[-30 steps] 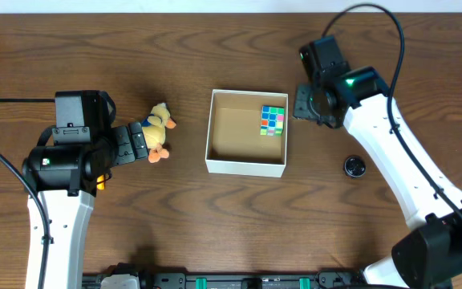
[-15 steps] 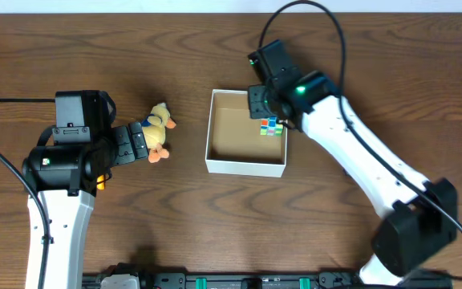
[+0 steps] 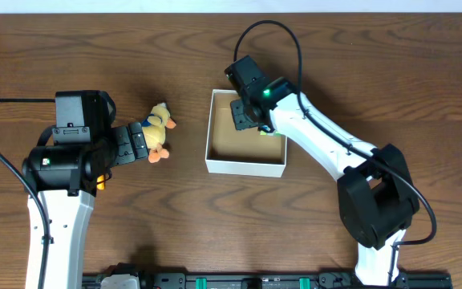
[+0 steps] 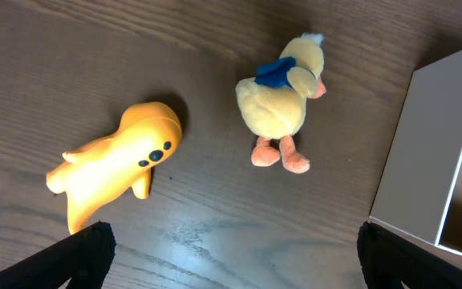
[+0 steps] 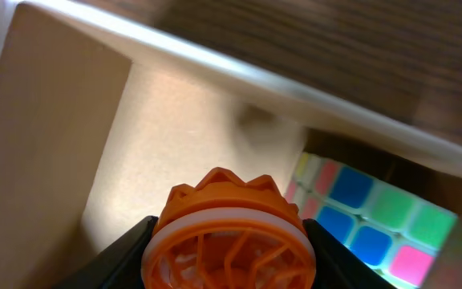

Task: Pack container
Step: 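Lift the orange toy and carry it over the box, then lower the orange toy into the box beside the cube and release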

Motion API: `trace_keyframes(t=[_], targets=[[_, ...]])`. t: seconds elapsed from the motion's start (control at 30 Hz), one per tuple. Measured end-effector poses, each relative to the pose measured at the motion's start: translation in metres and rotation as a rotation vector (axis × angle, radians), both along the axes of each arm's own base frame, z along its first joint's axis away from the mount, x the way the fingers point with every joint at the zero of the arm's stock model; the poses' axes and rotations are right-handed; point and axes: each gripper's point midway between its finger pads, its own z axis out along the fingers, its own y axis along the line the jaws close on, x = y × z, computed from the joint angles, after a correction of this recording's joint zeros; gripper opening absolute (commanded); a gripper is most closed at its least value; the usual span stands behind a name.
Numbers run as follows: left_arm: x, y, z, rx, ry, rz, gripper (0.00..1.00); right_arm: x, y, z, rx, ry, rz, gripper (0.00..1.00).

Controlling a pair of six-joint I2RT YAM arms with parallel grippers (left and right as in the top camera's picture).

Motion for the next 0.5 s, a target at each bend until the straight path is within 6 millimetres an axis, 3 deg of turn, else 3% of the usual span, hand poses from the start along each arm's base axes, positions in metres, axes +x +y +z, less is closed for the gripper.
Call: trace_keyframes(t=[0.13, 0.5], targets=[[0.000, 0.000, 0.000, 0.000, 0.000, 0.000, 0.98, 0.000, 0.003, -0.002, 0.001, -0.004, 0.010, 0.01], [0.000, 0.000, 0.000, 0.000, 0.000, 0.000, 0.98, 0.006, 0.007, -0.031, -0.021, 0.019, 0.019, 0.01]])
